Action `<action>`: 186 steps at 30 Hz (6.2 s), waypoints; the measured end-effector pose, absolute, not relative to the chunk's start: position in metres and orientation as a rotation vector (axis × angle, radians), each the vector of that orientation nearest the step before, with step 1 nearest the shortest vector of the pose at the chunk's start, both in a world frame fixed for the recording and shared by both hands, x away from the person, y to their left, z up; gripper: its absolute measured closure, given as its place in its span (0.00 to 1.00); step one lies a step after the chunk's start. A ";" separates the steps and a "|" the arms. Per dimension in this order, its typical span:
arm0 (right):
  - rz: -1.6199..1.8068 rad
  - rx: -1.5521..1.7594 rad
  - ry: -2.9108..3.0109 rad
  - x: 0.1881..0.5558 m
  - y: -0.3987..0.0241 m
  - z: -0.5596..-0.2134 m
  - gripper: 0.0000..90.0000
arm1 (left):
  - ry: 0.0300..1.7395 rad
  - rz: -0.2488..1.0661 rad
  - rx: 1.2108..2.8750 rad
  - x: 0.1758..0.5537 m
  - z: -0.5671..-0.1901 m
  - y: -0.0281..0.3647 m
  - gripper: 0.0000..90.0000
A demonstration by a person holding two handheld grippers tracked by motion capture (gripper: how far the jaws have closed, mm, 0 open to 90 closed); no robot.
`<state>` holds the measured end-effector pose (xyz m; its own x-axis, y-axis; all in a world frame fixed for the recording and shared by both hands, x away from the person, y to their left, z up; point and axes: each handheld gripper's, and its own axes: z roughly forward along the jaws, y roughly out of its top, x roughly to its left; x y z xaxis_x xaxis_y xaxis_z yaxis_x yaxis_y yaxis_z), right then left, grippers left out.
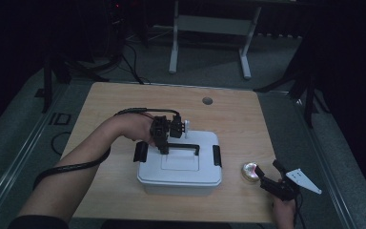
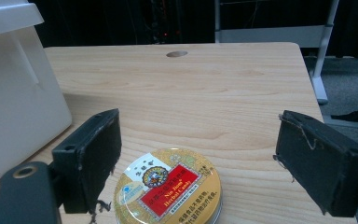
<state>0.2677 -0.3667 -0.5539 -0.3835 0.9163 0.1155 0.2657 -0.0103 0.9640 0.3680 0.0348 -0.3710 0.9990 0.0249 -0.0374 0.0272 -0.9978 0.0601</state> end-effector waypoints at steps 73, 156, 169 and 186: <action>1.400 1.241 1.696 0.268 -0.364 -0.554 0.16 | 0.942 0.059 2.904 0.343 -0.343 0.305 0.93; 0.595 1.152 2.654 0.296 -0.370 -0.515 0.14 | 0.993 -0.063 2.683 0.348 -0.488 0.320 0.37; 0.370 1.037 2.822 0.310 -0.364 -0.500 0.13 | 0.986 -0.061 2.685 0.345 -0.486 0.321 0.37; 0.278 0.859 2.911 0.332 -0.345 -0.501 0.15 | 0.982 -0.062 2.689 0.344 -0.484 0.323 0.37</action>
